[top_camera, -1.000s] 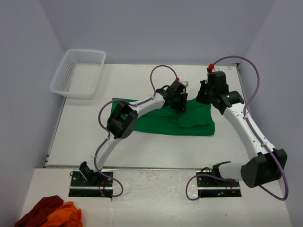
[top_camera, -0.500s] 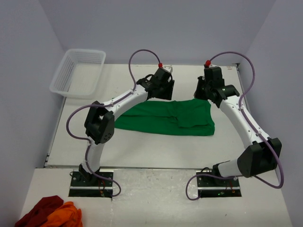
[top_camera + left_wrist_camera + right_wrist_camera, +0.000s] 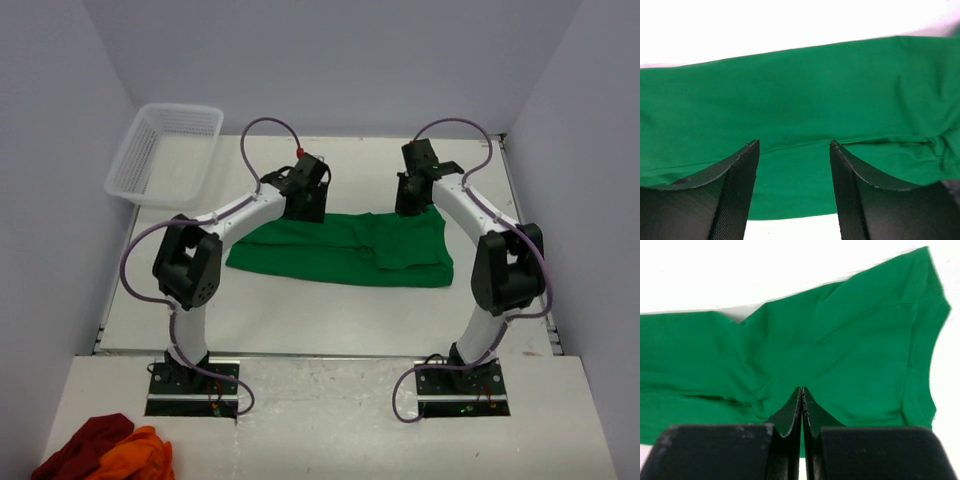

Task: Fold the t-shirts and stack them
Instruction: Fold the other side of the tshirt into a rectangle

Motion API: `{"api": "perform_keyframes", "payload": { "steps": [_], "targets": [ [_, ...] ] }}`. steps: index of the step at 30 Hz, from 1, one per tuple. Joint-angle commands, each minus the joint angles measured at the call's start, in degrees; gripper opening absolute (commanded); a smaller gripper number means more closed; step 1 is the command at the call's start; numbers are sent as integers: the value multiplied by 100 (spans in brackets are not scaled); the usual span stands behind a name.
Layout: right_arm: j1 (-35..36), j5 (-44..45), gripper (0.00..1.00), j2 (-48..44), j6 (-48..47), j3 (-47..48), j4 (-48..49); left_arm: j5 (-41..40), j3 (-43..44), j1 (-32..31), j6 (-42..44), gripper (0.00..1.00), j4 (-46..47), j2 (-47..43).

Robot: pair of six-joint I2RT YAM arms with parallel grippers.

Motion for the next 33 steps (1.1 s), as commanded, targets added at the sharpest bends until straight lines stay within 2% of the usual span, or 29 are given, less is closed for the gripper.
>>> {"api": "perform_keyframes", "payload": {
  "steps": [1,5,9,15,24,26,33],
  "targets": [
    [2,21,0,621,-16,678,-257,-132,-202,144,48,59,41,-499],
    [2,109,0,1560,99,1216,-616,-255,-317,390,13,54,-196,-439],
    [2,-22,0,1957,178,1594,-741,-176,-405,654,-31,48,-381,-193],
    [2,-32,0,2494,300,1955,-1101,-124,-511,961,-162,47,-328,229],
    [-138,-207,1,2811,380,2517,-1750,211,-625,1366,-566,48,-91,722],
    [-173,63,2,2907,415,2675,-1953,360,-695,1498,-585,48,-47,801],
    [-270,162,1,2829,415,2606,-1945,580,-968,1893,-699,48,94,793]
  ]
}}
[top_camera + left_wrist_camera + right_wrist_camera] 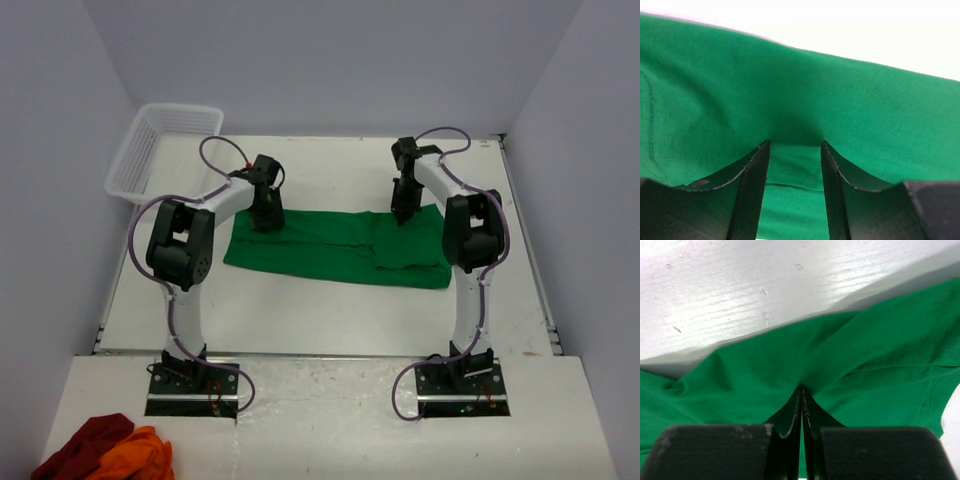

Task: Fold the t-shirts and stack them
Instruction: Fold the other side of the tshirt into a rectangle

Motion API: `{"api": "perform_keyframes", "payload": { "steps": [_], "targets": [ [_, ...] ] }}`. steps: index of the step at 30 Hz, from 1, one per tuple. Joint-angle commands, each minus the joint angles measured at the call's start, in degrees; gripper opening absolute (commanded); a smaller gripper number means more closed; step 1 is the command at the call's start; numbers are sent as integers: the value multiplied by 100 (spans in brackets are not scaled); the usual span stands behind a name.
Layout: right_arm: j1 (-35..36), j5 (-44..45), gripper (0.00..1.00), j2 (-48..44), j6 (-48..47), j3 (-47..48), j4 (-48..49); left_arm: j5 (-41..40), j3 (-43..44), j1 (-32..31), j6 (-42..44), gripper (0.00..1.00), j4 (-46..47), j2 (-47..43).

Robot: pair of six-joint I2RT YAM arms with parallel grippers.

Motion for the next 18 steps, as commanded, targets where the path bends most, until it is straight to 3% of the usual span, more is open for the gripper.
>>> {"api": "perform_keyframes", "payload": {
  "steps": [1,18],
  "targets": [
    [-53,136,1,-76,103,112,-181,-100,-373,261,-155,48,124,214],
    [-616,294,1,-779,111,-705,126,-197,-760,358,-260,50,265,-103]
  ]
}}
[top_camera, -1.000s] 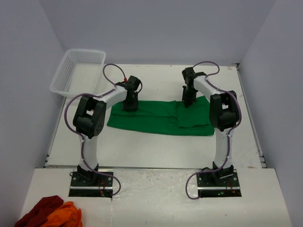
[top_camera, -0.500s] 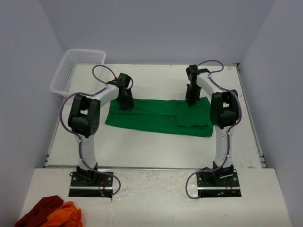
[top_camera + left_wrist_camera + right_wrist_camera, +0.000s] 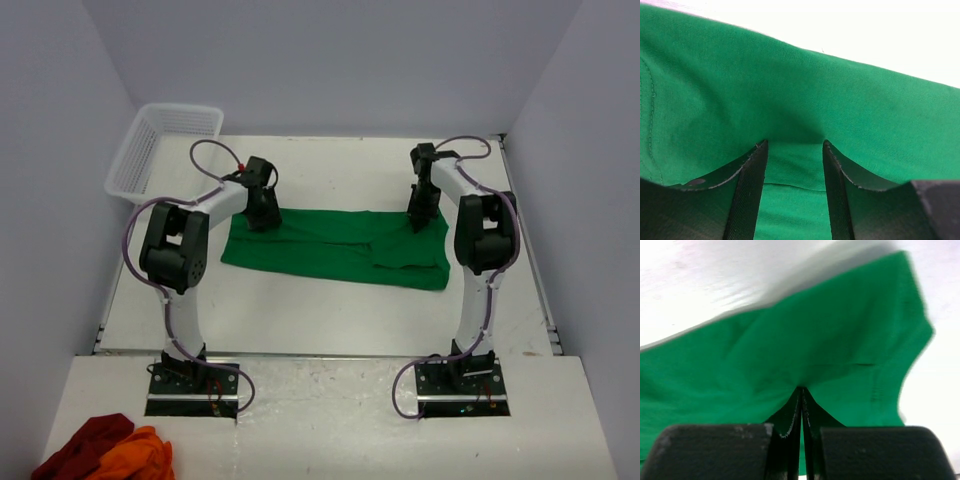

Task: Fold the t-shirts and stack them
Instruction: Fold the other side of the tshirt into a rectangle

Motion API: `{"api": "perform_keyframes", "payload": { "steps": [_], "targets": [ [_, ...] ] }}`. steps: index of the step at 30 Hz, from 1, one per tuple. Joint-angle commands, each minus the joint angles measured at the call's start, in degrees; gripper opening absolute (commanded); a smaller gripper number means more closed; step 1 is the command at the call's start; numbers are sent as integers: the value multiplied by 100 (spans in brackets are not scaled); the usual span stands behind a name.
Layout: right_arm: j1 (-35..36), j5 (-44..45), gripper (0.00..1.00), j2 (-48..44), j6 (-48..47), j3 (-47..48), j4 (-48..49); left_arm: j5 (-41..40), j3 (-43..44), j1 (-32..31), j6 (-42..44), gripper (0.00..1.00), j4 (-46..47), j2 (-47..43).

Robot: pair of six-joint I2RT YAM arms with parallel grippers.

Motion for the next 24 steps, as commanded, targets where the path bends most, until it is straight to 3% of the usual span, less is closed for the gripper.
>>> {"api": "perform_keyframes", "payload": {
  "steps": [1,14,18,24],
  "targets": [
    [-192,215,1,-617,72,-178,122,-302,-314,146,-22,51,-236,122],
    [-333,180,0,-1136,-314,-311,377,-424,-376,23,13,52,-165,-510],
    [-333,216,0,-1731,-376,-653,797,-784,-306,-372,83,54,-25,-1002],
    [-298,22,0,-2743,-403,-1190,1221,-1172,361,-1172,207,57,-77,-1065]
  ]
}}
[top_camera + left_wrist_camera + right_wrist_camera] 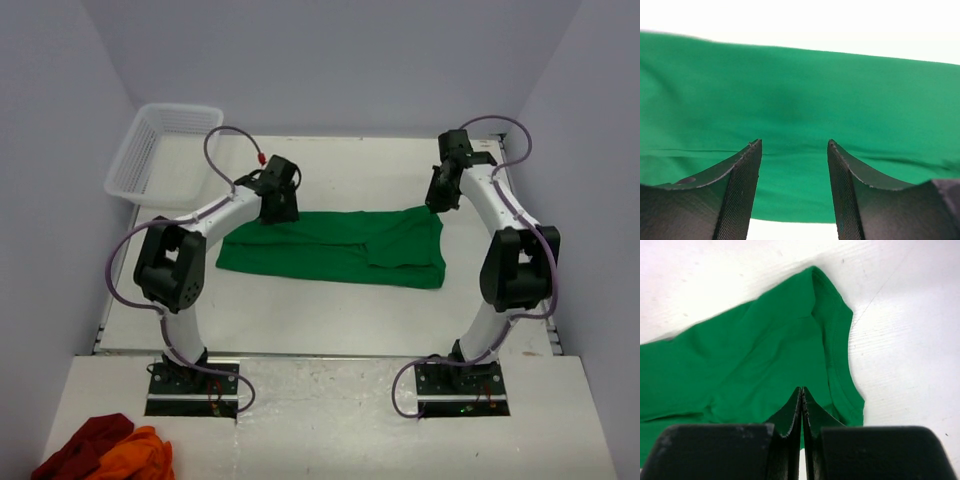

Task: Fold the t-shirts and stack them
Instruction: Fold the other side of the tshirt into a rectangle

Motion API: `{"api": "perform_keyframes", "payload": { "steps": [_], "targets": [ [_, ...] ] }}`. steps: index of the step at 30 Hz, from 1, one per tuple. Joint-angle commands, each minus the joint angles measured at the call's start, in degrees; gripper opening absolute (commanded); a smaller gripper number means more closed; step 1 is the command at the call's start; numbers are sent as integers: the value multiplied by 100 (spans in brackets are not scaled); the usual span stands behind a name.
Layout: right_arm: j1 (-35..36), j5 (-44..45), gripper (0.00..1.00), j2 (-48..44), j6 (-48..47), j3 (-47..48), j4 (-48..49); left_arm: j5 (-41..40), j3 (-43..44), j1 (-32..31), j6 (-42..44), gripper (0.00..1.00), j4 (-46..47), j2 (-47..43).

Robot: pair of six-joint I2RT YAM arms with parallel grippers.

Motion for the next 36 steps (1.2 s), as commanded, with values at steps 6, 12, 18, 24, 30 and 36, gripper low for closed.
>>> {"api": "perform_keyframes", "payload": {
  "steps": [6,12,18,24,30,36],
  "targets": [
    [45,134,0,-1289,26,54,326,368,852,-625,198,57,240,-79],
    [63,-304,0,-2818,0,-1034,1527,763,773,-854,409,56,478,-8],
    [89,-761,0,-3882,-17,-1642,1900,895,536,-881,549,57,653,-201],
    [98,-1122,24,-3963,9,-1695,1751,1431,535,-916,611,57,812,-280],
    [98,-1254,40,-3804,53,-1782,1557,1617,509,-986,655,57,847,-342],
    [159,-2000,0,-3313,79,-1940,1425,668,931,-977,769,36,-31,-245]
  ]
}}
